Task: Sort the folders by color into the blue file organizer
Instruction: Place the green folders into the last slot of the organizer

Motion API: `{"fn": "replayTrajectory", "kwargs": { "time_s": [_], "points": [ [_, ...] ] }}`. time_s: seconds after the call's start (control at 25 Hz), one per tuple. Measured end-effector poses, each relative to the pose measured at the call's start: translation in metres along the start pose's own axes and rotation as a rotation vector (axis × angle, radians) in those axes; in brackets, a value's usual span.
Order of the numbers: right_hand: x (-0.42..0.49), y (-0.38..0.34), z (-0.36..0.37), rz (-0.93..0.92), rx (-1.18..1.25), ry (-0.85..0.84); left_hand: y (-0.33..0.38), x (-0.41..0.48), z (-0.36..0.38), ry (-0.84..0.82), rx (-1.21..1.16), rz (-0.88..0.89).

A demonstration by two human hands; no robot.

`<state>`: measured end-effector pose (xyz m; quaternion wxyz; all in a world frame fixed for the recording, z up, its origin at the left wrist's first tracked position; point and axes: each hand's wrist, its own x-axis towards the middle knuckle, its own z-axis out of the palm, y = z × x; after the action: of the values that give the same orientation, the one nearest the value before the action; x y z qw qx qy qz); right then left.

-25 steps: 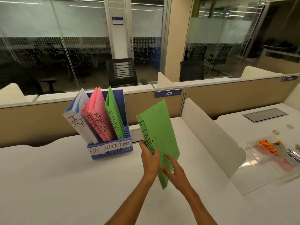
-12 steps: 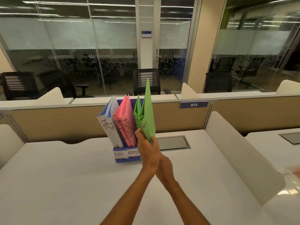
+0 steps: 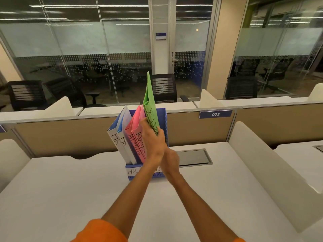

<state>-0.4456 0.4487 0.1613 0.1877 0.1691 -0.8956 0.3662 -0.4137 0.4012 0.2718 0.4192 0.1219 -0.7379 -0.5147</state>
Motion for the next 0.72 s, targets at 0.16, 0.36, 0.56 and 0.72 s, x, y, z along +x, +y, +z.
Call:
{"fn": "replayTrajectory", "kwargs": {
  "time_s": [0.16,0.36,0.56,0.72],
  "points": [
    [0.024,0.02,0.009,0.041,0.01,-0.013,-0.016,0.032,0.009,-0.158,0.02,-0.051],
    [0.043,0.042,0.034,0.101,0.03,-0.056,-0.036,0.056,0.017,-0.217,0.096,-0.078],
    [0.051,0.05,0.065,0.161,0.07,-0.092,-0.062,0.072,0.022,-0.253,0.171,-0.078],
    [0.055,0.061,0.081,0.203,0.135,-0.086,-0.071,0.079,0.029,-0.228,0.216,-0.051]
  ]
}}
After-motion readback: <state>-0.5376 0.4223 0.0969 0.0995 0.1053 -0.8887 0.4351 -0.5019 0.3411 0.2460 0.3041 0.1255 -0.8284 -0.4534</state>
